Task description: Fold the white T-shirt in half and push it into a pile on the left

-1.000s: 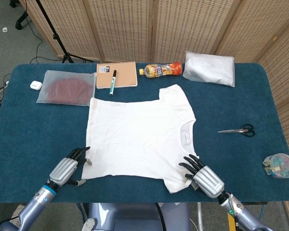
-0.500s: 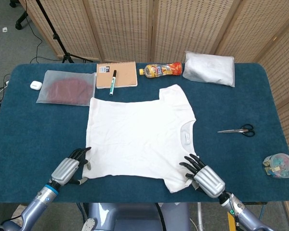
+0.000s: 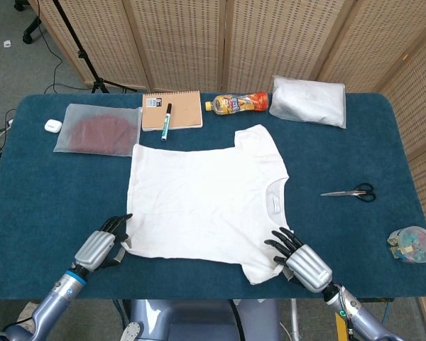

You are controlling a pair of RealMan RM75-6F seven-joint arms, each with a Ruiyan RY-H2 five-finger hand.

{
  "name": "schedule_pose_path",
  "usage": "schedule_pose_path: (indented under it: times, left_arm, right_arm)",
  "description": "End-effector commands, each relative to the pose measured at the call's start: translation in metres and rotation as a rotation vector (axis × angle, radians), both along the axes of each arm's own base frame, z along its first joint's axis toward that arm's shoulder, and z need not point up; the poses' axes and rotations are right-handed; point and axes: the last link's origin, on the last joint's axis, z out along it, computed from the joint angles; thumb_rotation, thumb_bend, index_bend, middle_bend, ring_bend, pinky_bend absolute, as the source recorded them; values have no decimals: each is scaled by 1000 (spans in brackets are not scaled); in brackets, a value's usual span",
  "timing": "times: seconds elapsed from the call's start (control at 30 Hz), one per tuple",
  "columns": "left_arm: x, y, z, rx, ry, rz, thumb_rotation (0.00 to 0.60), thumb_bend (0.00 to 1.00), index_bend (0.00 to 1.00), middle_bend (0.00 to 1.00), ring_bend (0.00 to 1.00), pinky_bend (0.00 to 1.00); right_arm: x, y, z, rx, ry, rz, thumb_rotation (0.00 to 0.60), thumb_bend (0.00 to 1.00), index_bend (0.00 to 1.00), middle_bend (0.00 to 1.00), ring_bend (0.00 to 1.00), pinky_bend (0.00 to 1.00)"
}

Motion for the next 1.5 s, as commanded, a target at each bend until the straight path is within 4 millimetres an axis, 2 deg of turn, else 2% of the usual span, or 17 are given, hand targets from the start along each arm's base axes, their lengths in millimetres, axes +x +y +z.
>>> schedule_pose_path:
  times: [0.03,0.3,0.43,0.8,1.07,1.23,1.5]
  left_arm:
    - [0,0,0,2,0,3,600,618,616,0,0,0]
    - [2,-1,1,-5,-35,29,600,642,683,0,0,0]
    - [3,-2,4,-18,-55,26,600,643,706,0,0,0]
    - [10,-18,40,-55,-58,-54,600,647,726,0,0,0]
    - [15,-30,70,-118,10,-93,600,648,727,0,0,0]
    - [21,-46,80,-209,-9,-63,600,658,727,0,0,0]
    - [25,-63,85,-289,-29,-52,600,671,727,0,0,0]
  right_arm:
    - [0,0,0,0,-1,-1,600,798,595,192,0,0]
    - [-1,0,0,5,2,-4,600,805,610,193,0,0]
    - [0,1,0,30,-20,-16,600,852,649,201,0,0]
    - [19,-3,28,224,-126,-82,600,878,673,277,41,41]
    - [36,2,42,347,-140,-107,600,878,673,283,41,41]
    - [44,10,44,435,-129,-109,600,878,674,287,41,41]
    - [53,23,48,504,-121,-95,600,878,674,287,41,41]
